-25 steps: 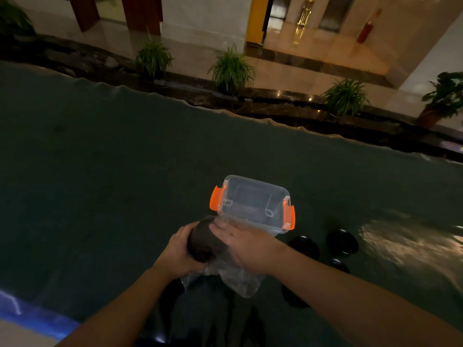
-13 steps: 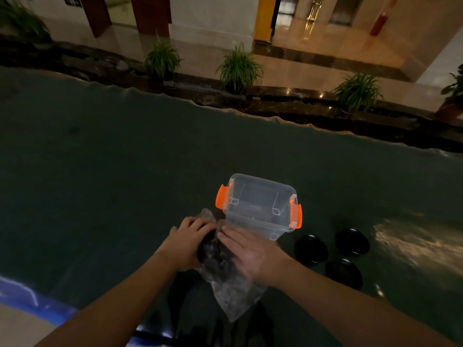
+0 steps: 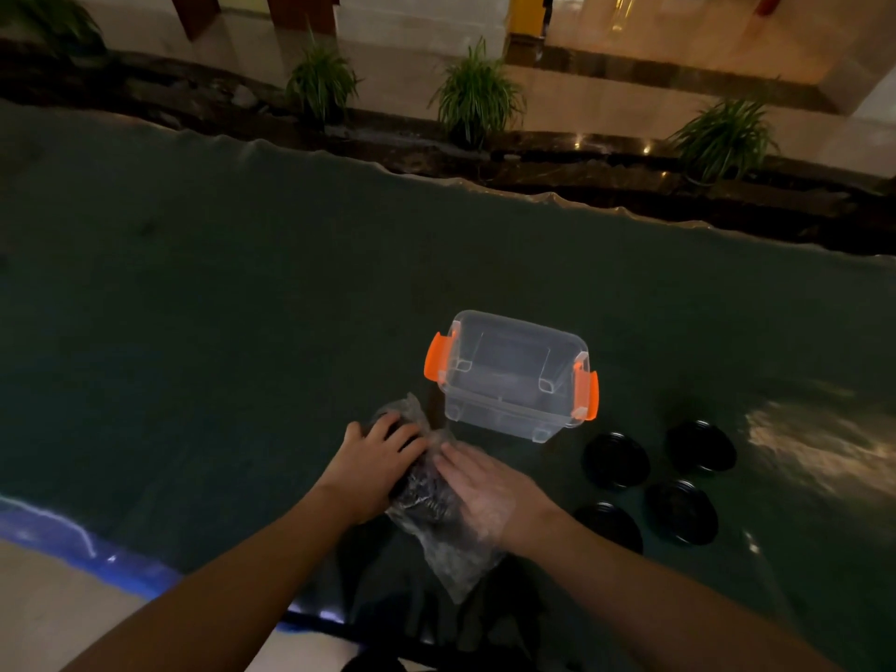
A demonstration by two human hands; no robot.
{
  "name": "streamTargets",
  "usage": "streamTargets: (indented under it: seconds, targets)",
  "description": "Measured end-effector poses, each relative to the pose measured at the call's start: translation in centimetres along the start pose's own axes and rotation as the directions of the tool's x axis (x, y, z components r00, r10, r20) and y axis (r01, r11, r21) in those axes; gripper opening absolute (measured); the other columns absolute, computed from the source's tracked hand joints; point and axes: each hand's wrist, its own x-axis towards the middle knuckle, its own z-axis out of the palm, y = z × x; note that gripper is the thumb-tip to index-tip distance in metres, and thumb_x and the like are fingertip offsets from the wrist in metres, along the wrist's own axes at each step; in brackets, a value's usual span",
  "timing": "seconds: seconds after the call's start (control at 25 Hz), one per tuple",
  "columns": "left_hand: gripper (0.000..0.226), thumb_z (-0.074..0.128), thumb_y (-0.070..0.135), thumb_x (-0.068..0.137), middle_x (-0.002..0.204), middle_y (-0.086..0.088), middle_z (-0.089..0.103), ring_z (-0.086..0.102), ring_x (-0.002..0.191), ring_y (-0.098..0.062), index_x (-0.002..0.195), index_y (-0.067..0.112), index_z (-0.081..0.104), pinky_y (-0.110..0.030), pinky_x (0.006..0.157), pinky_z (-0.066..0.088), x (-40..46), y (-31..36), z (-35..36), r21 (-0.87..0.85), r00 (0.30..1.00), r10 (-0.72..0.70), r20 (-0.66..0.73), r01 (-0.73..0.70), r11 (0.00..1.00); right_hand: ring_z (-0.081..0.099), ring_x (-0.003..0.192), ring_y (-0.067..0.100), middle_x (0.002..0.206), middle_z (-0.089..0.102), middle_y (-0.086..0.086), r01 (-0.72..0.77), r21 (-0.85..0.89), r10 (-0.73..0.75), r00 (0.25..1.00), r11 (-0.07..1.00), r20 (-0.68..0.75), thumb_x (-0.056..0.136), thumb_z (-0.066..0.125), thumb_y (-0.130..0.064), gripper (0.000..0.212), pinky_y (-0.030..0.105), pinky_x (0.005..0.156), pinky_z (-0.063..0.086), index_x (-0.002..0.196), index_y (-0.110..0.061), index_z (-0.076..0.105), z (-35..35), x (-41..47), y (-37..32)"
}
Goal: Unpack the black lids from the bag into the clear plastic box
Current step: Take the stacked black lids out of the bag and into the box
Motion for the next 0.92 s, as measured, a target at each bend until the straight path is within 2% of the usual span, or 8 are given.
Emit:
streamTargets:
  seconds: [0.16, 0.32, 0.36, 0.52, 0.6, 0.72, 0.84, 0.92]
  targets:
    - [0.088, 0.065, 0.052, 0.079, 0.161, -0.002, 0.032, 0.026, 0.148, -0.027, 0.154, 0.026, 0.027, -0.046, 0.1, 0.04, -0.5, -0.7, 0.1, -0.096, 0.998, -0.047, -0.048, 0.042, 0.995, 0.0, 0.155, 0.021, 0.169, 0.002, 0.01, -0.059, 0.089, 0.061, 0.998, 0.994, -0.023, 0.101, 0.048, -0.037, 0.078, 0.028, 0.119, -0.008, 0.161, -0.01, 0.005, 0.7, 0.5, 0.3]
    - [0.096, 0.068, 0.059, 0.075, 0.163, -0.001, 0.027, 0.021, 0.149, -0.03, 0.155, 0.028, 0.024, -0.048, 0.106, 0.039, -1.1, -1.5, 0.4, -0.139, 0.994, -0.1, -0.035, 0.094, 0.986, 0.016, 0.152, 0.022, 0.167, 0.018, 0.009, -0.105, 0.152, 0.118, 0.99, 0.983, -0.074, 0.089, 0.059, -0.059, 0.096, 0.033, 0.124, 0.011, 0.16, -0.012, 0.014, 1.3, 1.2, 0.7]
    - [0.096, 0.069, 0.058, 0.076, 0.163, -0.001, 0.026, 0.021, 0.15, -0.029, 0.155, 0.029, 0.023, -0.048, 0.107, 0.039, -1.1, -1.6, 0.5, -0.148, 0.995, -0.097, -0.03, 0.091, 0.985, 0.018, 0.152, 0.022, 0.166, 0.021, 0.008, -0.091, 0.16, 0.105, 0.991, 0.983, -0.081, 0.087, 0.061, -0.06, 0.097, 0.032, 0.123, 0.012, 0.159, -0.014, 0.016, 1.4, 1.4, 0.8]
    - [0.095, 0.072, 0.053, 0.076, 0.163, -0.003, 0.026, 0.019, 0.15, -0.03, 0.154, 0.029, 0.024, -0.048, 0.111, 0.038, -1.2, -1.6, 0.8, -0.183, 0.998, -0.067, -0.023, 0.061, 0.981, 0.016, 0.153, 0.024, 0.166, 0.022, 0.012, 0.008, 0.147, 0.006, 0.995, 0.989, -0.101, 0.089, 0.066, -0.036, 0.089, 0.026, 0.12, 0.001, 0.16, -0.012, 0.019, 1.9, 1.8, 1.2]
    - [0.096, 0.074, 0.052, 0.074, 0.163, -0.003, 0.027, 0.019, 0.15, -0.03, 0.154, 0.028, 0.026, -0.049, 0.113, 0.037, -1.1, -1.7, 0.9, -0.209, 0.998, -0.062, -0.022, 0.056, 0.976, 0.016, 0.153, 0.025, 0.165, 0.024, 0.012, 0.046, 0.139, -0.028, 0.991, 0.989, -0.134, 0.091, 0.065, -0.029, 0.081, 0.028, 0.121, 0.002, 0.159, -0.012, 0.023, 2.1, 2.1, 1.3]
    - [0.1, 0.072, 0.057, 0.07, 0.164, -0.002, 0.024, 0.016, 0.151, -0.028, 0.154, 0.03, 0.024, -0.047, 0.115, 0.035, -1.1, -2.0, 0.9, -0.244, 0.999, -0.05, -0.009, 0.046, 0.969, 0.026, 0.15, 0.024, 0.163, 0.03, 0.008, 0.06, 0.099, -0.044, 0.987, 0.993, -0.152, 0.096, 0.058, -0.034, 0.07, 0.03, 0.121, 0.012, 0.157, -0.017, 0.029, 2.1, 2.1, 1.3]
    - [0.103, 0.069, 0.063, 0.069, 0.164, -0.001, 0.022, 0.015, 0.151, -0.027, 0.155, 0.031, 0.022, -0.046, 0.115, 0.034, -1.2, -2.3, 0.8, -0.251, 0.999, -0.049, 0.0, 0.048, 0.967, 0.029, 0.147, 0.018, 0.162, 0.031, 0.002, 0.034, 0.116, -0.021, 0.993, 0.993, -0.119, 0.1, 0.055, -0.035, 0.066, 0.027, 0.12, 0.013, 0.158, -0.021, 0.028, 2.2, 1.7, 1.2]
    - [0.104, 0.071, 0.061, 0.07, 0.165, 0.0, 0.02, 0.014, 0.151, -0.027, 0.156, 0.03, 0.02, -0.045, 0.115, 0.034, -1.2, -2.4, 0.7, -0.25, 0.999, -0.053, 0.011, 0.054, 0.967, 0.035, 0.141, 0.014, 0.157, 0.039, 0.001, 0.047, 0.139, -0.028, 0.99, 0.989, -0.138, 0.102, 0.052, -0.03, 0.056, 0.027, 0.122, 0.016, 0.154, -0.021, 0.034, 1.4, 1.6, 0.5]
